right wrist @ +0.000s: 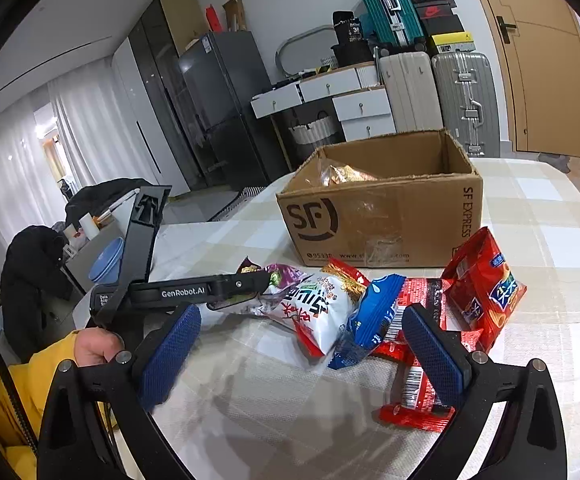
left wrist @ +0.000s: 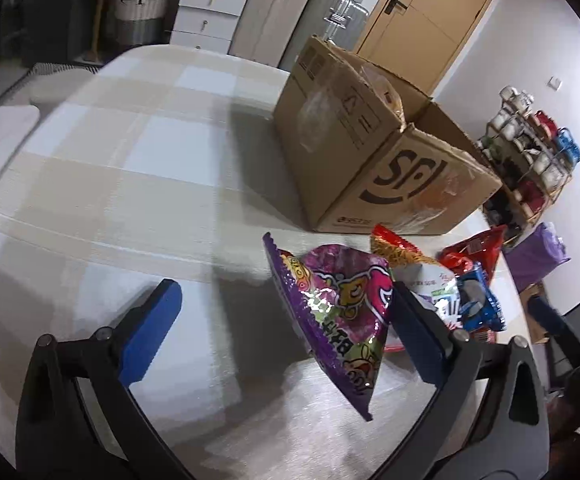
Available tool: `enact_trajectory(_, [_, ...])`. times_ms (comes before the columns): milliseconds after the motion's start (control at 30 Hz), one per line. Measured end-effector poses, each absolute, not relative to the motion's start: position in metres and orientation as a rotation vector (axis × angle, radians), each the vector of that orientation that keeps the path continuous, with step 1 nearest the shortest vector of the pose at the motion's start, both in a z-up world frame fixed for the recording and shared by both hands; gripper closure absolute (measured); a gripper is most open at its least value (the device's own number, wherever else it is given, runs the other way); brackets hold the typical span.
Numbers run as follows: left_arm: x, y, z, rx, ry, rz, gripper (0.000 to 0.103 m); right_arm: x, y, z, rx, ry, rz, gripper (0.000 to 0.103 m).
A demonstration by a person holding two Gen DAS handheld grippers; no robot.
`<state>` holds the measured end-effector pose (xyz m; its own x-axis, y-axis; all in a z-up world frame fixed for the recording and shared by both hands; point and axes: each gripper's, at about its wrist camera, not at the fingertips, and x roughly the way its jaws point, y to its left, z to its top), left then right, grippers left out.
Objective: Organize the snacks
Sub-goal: 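Grasp the purple candy bag with the left gripper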
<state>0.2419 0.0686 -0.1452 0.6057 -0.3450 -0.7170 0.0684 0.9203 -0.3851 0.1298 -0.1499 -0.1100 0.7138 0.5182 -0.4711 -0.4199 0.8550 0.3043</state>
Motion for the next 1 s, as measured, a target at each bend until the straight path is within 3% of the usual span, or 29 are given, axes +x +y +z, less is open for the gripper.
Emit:
enact_trajectory(33, [0.244,0.069,-0.147,-0.35,0.891,-0.257,0.009,0.131,-0.15,-0.111,0.182,0.579,0.522,0.001])
enact_trajectory(200, [0.248,0.065,-0.148,-0.404,0.867,-0.383,0.052,0.134,-0.151,-0.119,0.195,0.6,0.513,0.001])
enact_trajectory(300, [0.249,0.06,-0.148,-0.384,0.862,-0.388,0.061,0.136,-0.148,-0.12,0.189,0.605,0.508,0.001])
enact_trajectory(467, [0.246,0.062,-0.15,-0.417,0.865,-0.4,0.068,0.135,-0.144,-0.118,0.171,0.601,0.51,0.001])
enact_trajectory(1000, [0.187,0.131,-0.124,-0.491,0.733,-0.292,0.069,0.19,-0.099,-0.111,0.075,0.722,0.546,0.001])
